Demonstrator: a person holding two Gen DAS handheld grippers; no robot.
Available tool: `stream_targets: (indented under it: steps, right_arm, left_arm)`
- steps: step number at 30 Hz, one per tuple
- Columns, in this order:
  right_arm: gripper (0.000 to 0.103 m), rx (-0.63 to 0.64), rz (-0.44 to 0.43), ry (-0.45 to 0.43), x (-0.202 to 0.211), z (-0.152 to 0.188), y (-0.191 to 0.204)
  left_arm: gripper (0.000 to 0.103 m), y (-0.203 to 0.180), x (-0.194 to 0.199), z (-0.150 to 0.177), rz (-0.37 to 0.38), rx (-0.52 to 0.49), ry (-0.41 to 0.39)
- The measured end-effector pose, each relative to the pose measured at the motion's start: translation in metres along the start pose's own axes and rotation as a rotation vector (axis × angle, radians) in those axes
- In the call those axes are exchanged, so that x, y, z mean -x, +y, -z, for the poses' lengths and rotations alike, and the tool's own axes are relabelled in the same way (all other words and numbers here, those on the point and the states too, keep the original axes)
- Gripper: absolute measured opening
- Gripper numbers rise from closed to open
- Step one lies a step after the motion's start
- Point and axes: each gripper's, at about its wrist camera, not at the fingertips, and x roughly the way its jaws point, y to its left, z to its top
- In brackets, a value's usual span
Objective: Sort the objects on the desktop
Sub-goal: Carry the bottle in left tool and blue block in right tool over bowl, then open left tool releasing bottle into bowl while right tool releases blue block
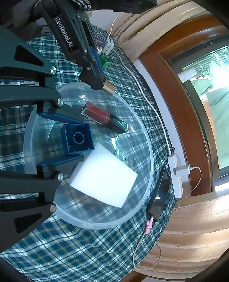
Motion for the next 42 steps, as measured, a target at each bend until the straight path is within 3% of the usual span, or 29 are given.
stream_targets:
  steps: [3, 8, 9, 14, 42]
  right_arm:
    - [0.040, -0.025, -0.020, -0.005, 0.002, 0.000, -0.003]
    - [0.067, -0.037, -0.052, -0.036, 0.011, 0.000, -0.003]
    - [0.068, -0.031, -0.052, -0.046, 0.013, 0.000, -0.002]
    - [0.068, -0.016, -0.047, -0.066, 0.017, -0.001, 0.002]
    - [0.070, 0.004, -0.074, -0.070, 0.021, 0.007, 0.027]
  left_arm:
    - [0.023, 0.001, -0.003, -0.002, 0.021, 0.019, 0.010]
    - [0.023, 0.006, -0.008, -0.005, 0.061, 0.069, 0.033]
    - [0.025, 0.007, -0.009, -0.005, 0.066, 0.076, 0.036]
    - [0.036, 0.007, -0.004, -0.005, 0.074, 0.093, 0.009]
    - [0.037, 0.034, 0.029, 0.013, -0.021, 0.147, -0.044]
